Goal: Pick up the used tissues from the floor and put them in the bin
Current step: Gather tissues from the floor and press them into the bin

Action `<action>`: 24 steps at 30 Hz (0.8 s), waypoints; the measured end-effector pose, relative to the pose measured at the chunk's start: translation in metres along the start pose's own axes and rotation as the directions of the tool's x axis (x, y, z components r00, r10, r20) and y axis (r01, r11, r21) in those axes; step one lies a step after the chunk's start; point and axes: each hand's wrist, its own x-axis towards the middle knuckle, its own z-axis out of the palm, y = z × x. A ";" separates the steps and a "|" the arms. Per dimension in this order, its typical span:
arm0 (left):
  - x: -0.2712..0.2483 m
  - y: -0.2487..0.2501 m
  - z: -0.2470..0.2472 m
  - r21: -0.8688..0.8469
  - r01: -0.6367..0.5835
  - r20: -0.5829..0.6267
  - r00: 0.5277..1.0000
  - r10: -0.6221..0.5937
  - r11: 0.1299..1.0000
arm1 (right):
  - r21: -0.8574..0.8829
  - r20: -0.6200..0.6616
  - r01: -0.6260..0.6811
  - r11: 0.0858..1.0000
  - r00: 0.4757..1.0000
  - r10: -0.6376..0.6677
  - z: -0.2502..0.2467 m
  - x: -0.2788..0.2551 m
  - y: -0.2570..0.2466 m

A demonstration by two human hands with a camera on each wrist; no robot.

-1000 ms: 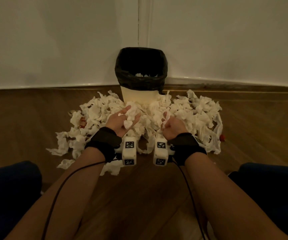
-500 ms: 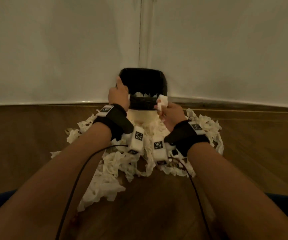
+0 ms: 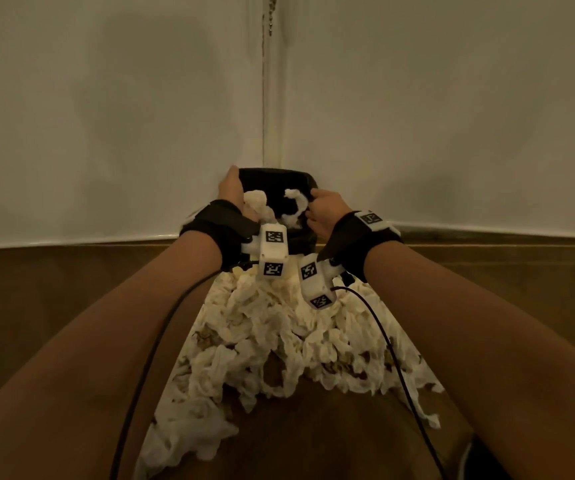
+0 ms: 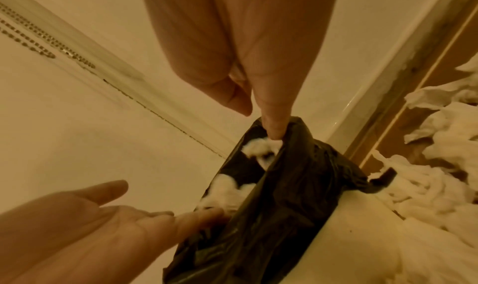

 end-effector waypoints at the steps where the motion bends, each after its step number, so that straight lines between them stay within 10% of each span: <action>1: 0.001 -0.003 -0.001 -0.002 -0.021 0.002 1.000 0.021 1.000 | 0.002 -0.005 0.010 1.000 1.000 -0.010 -0.003 0.001 0.003; 12: -0.023 -0.057 -0.037 0.421 -0.246 0.011 0.964 0.266 0.873 | 0.305 -0.306 0.059 0.951 0.951 0.039 -0.027 -0.032 0.057; 17: -0.025 -0.127 -0.086 0.870 -0.253 0.183 0.963 0.199 0.423 | 0.243 -0.271 -0.130 0.961 0.942 0.196 -0.032 -0.060 0.122; 24: -0.026 -0.191 -0.123 0.928 -0.336 0.348 0.936 0.054 -0.159 | 0.168 -0.256 -0.295 0.941 0.908 0.331 -0.032 -0.099 0.185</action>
